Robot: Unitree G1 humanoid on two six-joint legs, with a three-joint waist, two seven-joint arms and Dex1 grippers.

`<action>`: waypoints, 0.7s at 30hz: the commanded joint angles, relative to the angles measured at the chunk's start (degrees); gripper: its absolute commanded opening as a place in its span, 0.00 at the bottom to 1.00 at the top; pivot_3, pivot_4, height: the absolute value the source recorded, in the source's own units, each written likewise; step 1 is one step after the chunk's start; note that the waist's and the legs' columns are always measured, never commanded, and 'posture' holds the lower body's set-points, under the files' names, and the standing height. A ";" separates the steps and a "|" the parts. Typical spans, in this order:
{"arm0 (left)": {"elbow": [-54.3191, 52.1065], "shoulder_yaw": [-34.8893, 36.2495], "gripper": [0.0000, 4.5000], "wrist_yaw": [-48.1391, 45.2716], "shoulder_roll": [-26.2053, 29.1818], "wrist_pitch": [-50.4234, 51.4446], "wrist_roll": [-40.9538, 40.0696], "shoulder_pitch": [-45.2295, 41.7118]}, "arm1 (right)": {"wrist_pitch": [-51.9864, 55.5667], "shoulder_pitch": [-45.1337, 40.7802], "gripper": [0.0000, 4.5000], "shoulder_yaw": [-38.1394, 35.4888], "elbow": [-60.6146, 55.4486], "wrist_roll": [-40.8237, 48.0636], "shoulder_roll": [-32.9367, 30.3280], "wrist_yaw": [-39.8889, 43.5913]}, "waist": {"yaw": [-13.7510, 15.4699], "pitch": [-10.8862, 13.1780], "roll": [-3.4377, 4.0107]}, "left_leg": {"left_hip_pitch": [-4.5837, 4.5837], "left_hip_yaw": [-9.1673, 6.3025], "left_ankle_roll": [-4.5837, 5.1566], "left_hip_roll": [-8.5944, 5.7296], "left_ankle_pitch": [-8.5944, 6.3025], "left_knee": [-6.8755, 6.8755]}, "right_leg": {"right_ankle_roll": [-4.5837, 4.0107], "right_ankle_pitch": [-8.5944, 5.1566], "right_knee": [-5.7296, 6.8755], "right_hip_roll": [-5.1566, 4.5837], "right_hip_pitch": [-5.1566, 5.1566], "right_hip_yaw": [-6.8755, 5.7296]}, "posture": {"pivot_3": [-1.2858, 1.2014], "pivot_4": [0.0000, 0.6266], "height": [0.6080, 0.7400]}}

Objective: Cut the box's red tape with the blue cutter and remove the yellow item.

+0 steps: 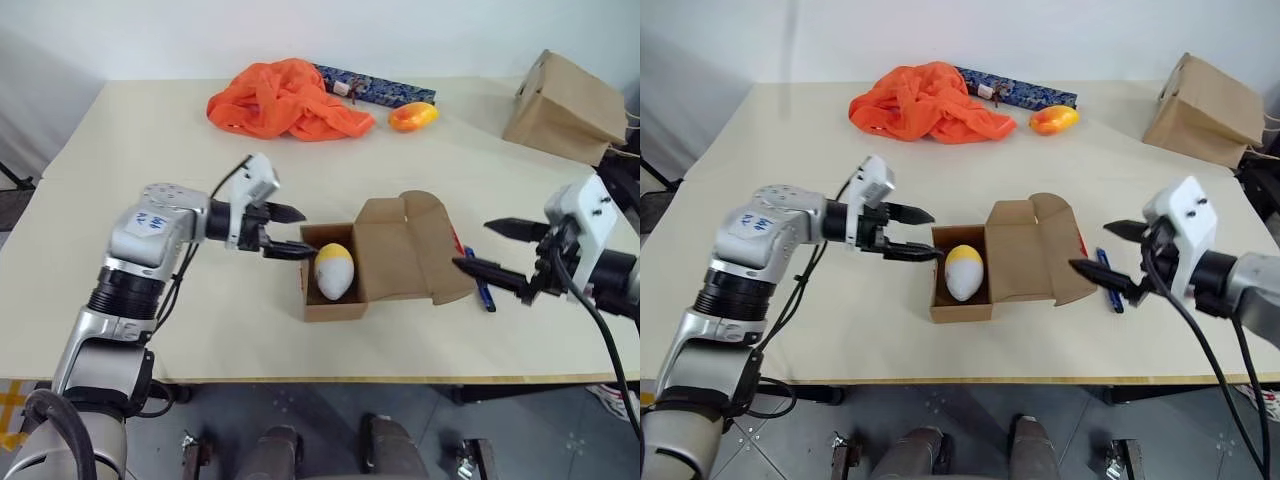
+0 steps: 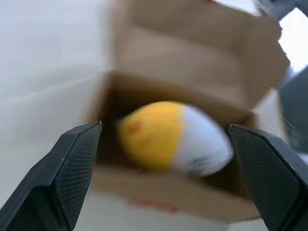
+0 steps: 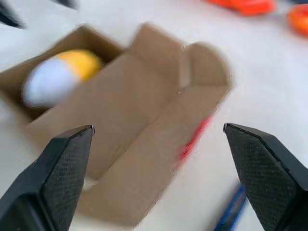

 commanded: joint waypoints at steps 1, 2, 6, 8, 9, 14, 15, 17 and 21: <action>3.06 -5.38 1.00 -2.19 -0.12 -6.26 5.37 -1.52 | -3.06 0.28 1.00 -6.61 -4.20 2.90 3.95 0.69 | -0.34 0.07 -0.06 | 0.04 0.10 -0.01 0.02 0.01 0.00 | 0.00 0.00 0.00 0.01 0.00 0.02 | 0.52 0.24 1.00; 4.32 -6.54 1.00 -2.63 -0.27 -7.81 6.55 -1.67 | -3.38 0.17 1.00 -7.48 -4.84 4.15 5.56 0.01 | -0.45 0.08 -0.07 | 0.11 0.18 -0.03 0.04 0.02 0.01 | -0.01 -0.01 0.02 0.03 0.01 0.07 | 0.52 0.24 1.00; 10.77 -11.43 0.96 -3.68 -1.88 -13.73 11.98 -3.46 | -4.21 4.11 1.00 -9.28 -6.69 1.84 7.89 1.23 | 0.02 0.10 -0.12 | 0.20 0.23 -0.07 0.06 0.07 0.03 | -0.07 0.01 0.09 0.05 0.03 0.15 | 0.52 0.24 1.00; 13.70 -12.49 0.87 -3.23 -2.62 -15.94 14.36 -4.29 | -4.71 5.40 1.00 -9.82 -7.30 0.88 8.16 1.14 | 0.19 0.10 -0.12 | 0.19 0.24 -0.04 0.02 0.06 0.06 | -0.06 0.01 0.07 0.03 0.07 0.18 | 0.52 0.24 1.00; 14.41 -12.53 0.82 -3.58 -2.83 -16.20 14.78 -4.53 | -4.86 5.60 1.00 -9.99 -7.54 0.85 8.28 1.03 | 0.20 0.11 -0.13 | 0.18 0.24 -0.02 0.00 0.06 0.07 | -0.05 0.02 0.05 0.02 0.07 0.18 | 0.52 0.24 1.00; 14.65 -6.71 0.48 -5.66 -5.52 -14.01 9.66 -6.78 | -5.30 6.49 1.00 -10.75 -8.13 0.45 8.70 0.85 | 0.03 0.11 -0.14 | 0.21 0.27 0.00 0.03 0.06 0.07 | -0.05 0.02 0.12 0.04 0.06 0.21 | 0.52 0.24 1.00; 14.60 -5.96 0.41 -6.07 -5.78 -13.70 9.22 -7.06 | -5.31 6.55 1.00 -10.87 -8.08 0.50 8.70 0.81 | 0.01 0.12 -0.14 | 0.20 0.27 0.00 0.03 0.06 0.09 | -0.05 0.02 0.13 0.05 0.06 0.21 | 0.52 0.24 1.00; 13.55 -4.74 0.28 -6.80 -5.79 -11.89 8.30 -7.37 | -5.49 6.44 1.00 -10.85 -7.91 0.27 8.66 0.88 | -0.01 0.13 -0.16 | 0.19 0.27 0.00 0.03 0.06 0.10 | -0.05 0.02 0.13 0.04 0.06 0.21 | 0.52 0.24 1.00; 9.61 1.06 0.04 -6.42 -5.51 -4.63 3.11 -8.08 | -6.08 5.53 1.00 -10.27 -6.15 0.15 8.40 2.52 | 0.04 0.17 -0.22 | 0.17 0.25 0.00 0.02 0.06 0.10 | -0.05 0.02 0.14 0.03 0.04 0.20 | 0.52 0.24 1.00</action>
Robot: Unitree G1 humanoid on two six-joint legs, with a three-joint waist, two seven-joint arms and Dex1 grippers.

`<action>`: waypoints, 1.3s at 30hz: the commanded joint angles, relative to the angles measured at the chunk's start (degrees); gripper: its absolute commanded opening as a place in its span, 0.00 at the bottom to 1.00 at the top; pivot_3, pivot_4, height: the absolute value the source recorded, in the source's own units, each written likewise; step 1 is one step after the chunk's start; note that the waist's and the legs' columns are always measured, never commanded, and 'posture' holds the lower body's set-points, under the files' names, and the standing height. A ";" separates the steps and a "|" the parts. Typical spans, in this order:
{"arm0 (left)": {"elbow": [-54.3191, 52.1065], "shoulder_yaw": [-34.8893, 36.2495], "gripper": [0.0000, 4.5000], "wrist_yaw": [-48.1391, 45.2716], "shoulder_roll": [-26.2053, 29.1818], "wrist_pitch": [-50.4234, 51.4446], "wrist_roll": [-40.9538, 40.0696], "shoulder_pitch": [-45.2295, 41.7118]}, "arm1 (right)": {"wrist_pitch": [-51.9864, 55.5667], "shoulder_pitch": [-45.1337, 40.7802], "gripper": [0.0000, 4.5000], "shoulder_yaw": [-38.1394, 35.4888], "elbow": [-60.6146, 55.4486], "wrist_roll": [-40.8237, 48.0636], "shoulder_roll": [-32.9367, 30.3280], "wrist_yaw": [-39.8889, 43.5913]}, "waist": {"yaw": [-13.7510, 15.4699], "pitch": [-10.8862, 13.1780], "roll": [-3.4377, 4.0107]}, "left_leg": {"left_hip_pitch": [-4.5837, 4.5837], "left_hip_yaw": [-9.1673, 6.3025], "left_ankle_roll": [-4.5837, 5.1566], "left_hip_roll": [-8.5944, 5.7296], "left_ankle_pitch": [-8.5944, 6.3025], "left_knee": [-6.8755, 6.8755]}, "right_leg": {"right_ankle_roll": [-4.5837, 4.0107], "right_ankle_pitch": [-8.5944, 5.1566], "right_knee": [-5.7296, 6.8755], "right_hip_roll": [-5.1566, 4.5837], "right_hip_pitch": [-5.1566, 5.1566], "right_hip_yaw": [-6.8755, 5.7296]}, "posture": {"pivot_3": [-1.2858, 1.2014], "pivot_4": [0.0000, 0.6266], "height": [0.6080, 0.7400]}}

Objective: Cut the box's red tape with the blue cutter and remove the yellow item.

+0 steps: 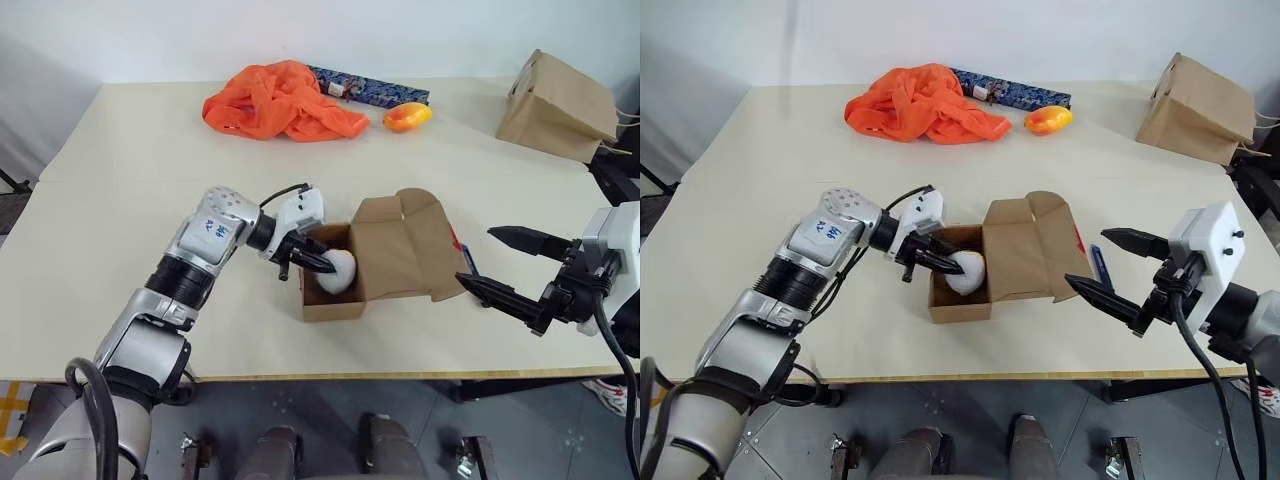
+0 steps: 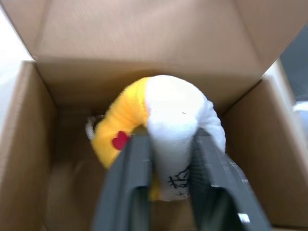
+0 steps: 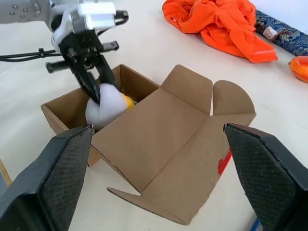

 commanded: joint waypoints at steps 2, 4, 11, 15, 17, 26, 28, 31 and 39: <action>-5.80 7.71 0.00 0.93 0.65 7.46 -6.66 -2.39 | -2.32 -1.28 1.00 -0.87 0.84 -0.08 -0.19 3.14 | 0.00 0.03 -0.04 | -0.01 -0.01 0.00 0.00 0.00 0.01 | 0.00 0.00 0.00 0.00 0.00 0.00 | 0.52 0.24 1.00; -7.52 11.06 0.00 2.25 0.91 11.31 -9.45 -2.68 | -5.05 -3.39 1.00 -0.13 2.69 0.94 1.69 5.70 | -0.08 0.03 -0.05 | 0.00 -0.02 0.00 0.00 0.00 0.01 | 0.00 0.00 0.01 0.00 0.00 -0.01 | 0.52 0.24 1.00; -9.96 20.72 0.00 12.13 4.32 17.96 -12.46 -3.27 | -14.73 -8.24 1.00 4.88 10.21 -3.69 4.12 17.49 | -0.28 0.06 -0.07 | 0.04 -0.02 -0.01 0.00 0.01 0.03 | 0.01 0.00 0.06 0.01 -0.01 0.00 | 0.52 0.24 1.00; -5.92 22.78 0.00 18.14 12.65 13.76 -7.02 -0.28 | -18.49 -12.74 1.00 8.63 16.36 -4.70 5.11 23.88 | -0.76 0.06 -0.08 | 0.09 -0.03 -0.05 0.02 0.01 0.02 | 0.01 0.00 0.12 0.02 -0.05 0.00 | 0.52 0.24 1.00; -5.30 22.57 0.00 19.35 19.78 10.46 -3.11 5.78 | -19.45 -16.62 1.00 11.18 20.97 -4.95 5.43 28.15 | -1.52 0.07 -0.04 | 0.13 -0.03 -0.09 0.04 0.01 0.00 | 0.01 0.00 0.14 0.03 -0.05 -0.01 | 0.52 0.24 1.00; -10.01 33.14 0.49 20.38 34.14 11.32 -4.57 26.11 | -20.81 -30.97 1.00 18.28 36.66 -11.17 5.03 36.04 | -1.14 0.24 0.01 | -0.03 -0.35 -0.15 0.02 -0.03 0.07 | -0.02 0.00 0.21 -0.03 -0.15 -0.04 | 0.52 0.24 1.00; -10.81 35.42 0.63 20.78 34.69 11.54 -5.47 28.77 | -21.50 -32.69 1.00 19.18 38.96 -12.48 5.21 37.25 | -0.82 0.24 0.02 | -0.02 -0.40 -0.14 0.00 -0.05 0.06 | -0.02 0.00 0.20 -0.06 -0.13 -0.09 | 0.52 0.24 1.00; -13.42 38.65 0.83 21.11 35.01 12.51 -6.97 32.16 | -22.01 -34.93 1.00 20.03 41.28 -13.71 5.62 38.34 | -0.47 0.26 0.05 | -0.02 -0.40 -0.15 -0.01 -0.06 0.04 | -0.02 0.00 0.19 -0.07 -0.13 -0.11 | 0.52 0.24 1.00; -27.99 49.09 1.00 21.20 26.14 8.51 -16.45 40.90 | -22.36 -35.38 1.00 19.86 43.42 -15.54 4.65 40.21 | -0.47 0.25 0.08 | -0.03 -0.38 -0.18 0.02 -0.08 0.03 | -0.03 0.00 0.17 -0.10 -0.14 -0.16 | 0.52 0.24 1.00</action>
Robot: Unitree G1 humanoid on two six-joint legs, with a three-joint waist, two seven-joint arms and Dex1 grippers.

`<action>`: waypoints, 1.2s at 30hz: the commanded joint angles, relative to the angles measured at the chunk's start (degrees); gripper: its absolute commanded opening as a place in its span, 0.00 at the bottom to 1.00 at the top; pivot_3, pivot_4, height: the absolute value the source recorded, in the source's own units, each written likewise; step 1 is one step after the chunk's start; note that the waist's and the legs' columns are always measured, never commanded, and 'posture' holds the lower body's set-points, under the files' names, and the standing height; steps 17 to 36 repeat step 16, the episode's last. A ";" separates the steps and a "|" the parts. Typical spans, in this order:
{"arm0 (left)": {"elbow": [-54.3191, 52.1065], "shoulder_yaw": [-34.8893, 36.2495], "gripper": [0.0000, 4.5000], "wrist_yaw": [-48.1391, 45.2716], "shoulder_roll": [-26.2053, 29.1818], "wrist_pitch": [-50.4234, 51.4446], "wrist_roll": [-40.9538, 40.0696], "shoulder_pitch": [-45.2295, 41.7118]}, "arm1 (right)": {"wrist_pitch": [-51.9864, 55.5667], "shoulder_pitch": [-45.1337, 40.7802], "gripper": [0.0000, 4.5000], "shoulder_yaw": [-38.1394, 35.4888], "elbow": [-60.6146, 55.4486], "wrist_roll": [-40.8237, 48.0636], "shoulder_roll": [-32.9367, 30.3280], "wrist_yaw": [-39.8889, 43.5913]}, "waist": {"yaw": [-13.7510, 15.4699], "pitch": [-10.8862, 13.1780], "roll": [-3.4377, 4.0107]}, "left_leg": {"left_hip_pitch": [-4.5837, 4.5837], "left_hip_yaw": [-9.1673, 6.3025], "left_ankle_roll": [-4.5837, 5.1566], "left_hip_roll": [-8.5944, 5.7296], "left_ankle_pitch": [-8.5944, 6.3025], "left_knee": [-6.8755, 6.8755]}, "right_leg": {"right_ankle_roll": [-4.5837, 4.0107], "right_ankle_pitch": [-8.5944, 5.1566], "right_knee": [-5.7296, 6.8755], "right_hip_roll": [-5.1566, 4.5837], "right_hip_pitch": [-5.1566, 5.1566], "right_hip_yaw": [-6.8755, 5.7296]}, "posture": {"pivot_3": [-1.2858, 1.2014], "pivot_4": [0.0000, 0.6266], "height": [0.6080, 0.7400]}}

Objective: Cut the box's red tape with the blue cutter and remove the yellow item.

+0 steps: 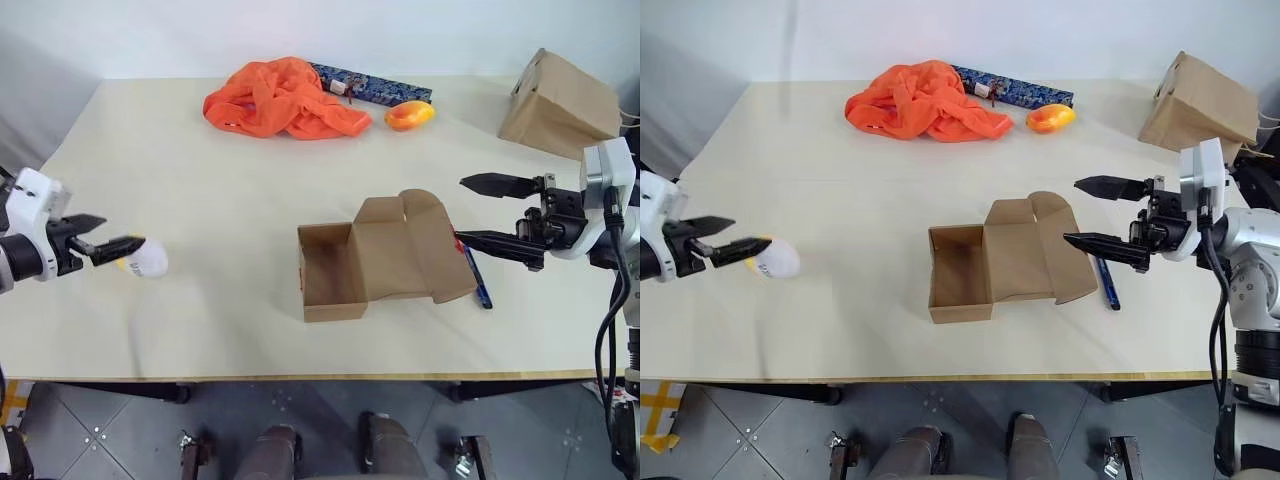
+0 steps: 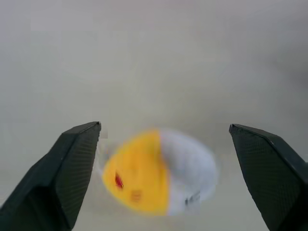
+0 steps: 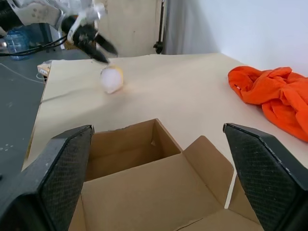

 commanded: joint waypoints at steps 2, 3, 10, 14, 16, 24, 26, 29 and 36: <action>-12.10 4.03 1.00 -2.07 -6.09 -2.76 -7.12 7.91 | -1.58 1.02 1.00 -2.15 1.17 -1.33 -2.40 2.27 | -0.22 0.00 0.03 | 0.02 0.04 0.00 0.00 0.00 -0.03 | 0.00 0.00 -0.04 -0.02 0.00 0.01 | 0.52 0.24 1.00; -14.25 4.23 1.00 -2.55 -7.78 -3.26 -8.45 10.21 | -2.10 2.04 1.00 -2.21 1.82 -2.18 -3.32 3.30 | -0.24 -0.01 0.03 | 0.00 0.04 0.00 0.02 0.00 -0.03 | 0.00 0.00 -0.06 -0.01 0.00 0.00 | 0.52 0.24 1.00; -19.29 3.43 1.00 -12.97 -14.36 -15.91 -12.01 26.46 | -9.78 9.93 1.00 -2.31 11.46 -8.88 -8.14 8.91 | -0.34 -0.01 0.05 | 0.05 0.14 -0.01 0.10 -0.01 -0.05 | -0.12 -0.04 -0.19 0.01 0.06 0.03 | 0.52 0.24 1.00; -15.78 2.58 1.00 -14.12 -14.41 -21.80 -9.20 30.36 | -18.14 13.79 1.00 -1.99 19.33 -14.47 -9.37 8.99 | -0.36 -0.03 0.21 | 0.26 0.38 -0.03 0.09 0.01 -0.04 | -0.21 -0.09 -0.24 0.02 0.12 0.19 | 0.52 0.24 1.00; -14.68 2.11 1.00 -13.41 -14.30 -24.36 -8.10 30.26 | -18.64 14.55 1.00 -3.40 19.61 -14.10 -8.38 6.93 | -0.36 -0.03 0.21 | 0.30 0.44 -0.03 0.09 0.01 -0.04 | -0.22 -0.10 -0.22 0.04 0.12 0.26 | 0.52 0.24 1.00; -14.68 2.11 1.00 -13.41 -14.30 -24.36 -8.10 30.26 | -18.64 14.55 1.00 -3.40 19.61 -14.10 -8.38 6.93 | -0.36 -0.03 0.21 | 0.30 0.44 -0.03 0.09 0.01 -0.04 | -0.22 -0.10 -0.22 0.04 0.12 0.26 | 0.52 0.24 1.00; -14.68 2.11 1.00 -13.41 -14.30 -24.36 -8.10 30.26 | -18.64 14.55 1.00 -3.40 19.61 -14.10 -8.38 6.93 | -0.36 -0.03 0.21 | 0.30 0.44 -0.03 0.09 0.01 -0.04 | -0.22 -0.10 -0.22 0.04 0.12 0.26 | 0.52 0.24 1.00; -14.68 2.11 1.00 -13.41 -14.30 -24.36 -8.10 30.26 | -18.64 14.55 1.00 -3.40 19.61 -14.10 -8.38 6.93 | -0.36 -0.03 0.21 | 0.30 0.44 -0.03 0.09 0.01 -0.04 | -0.22 -0.10 -0.22 0.04 0.12 0.26 | 0.52 0.24 1.00; -14.68 2.11 1.00 -13.41 -14.30 -24.36 -8.10 30.26 | -18.64 14.55 1.00 -3.40 19.61 -14.10 -8.38 6.93 | -0.36 -0.03 0.21 | 0.30 0.44 -0.03 0.09 0.01 -0.04 | -0.22 -0.10 -0.22 0.04 0.12 0.26 | 0.52 0.24 1.00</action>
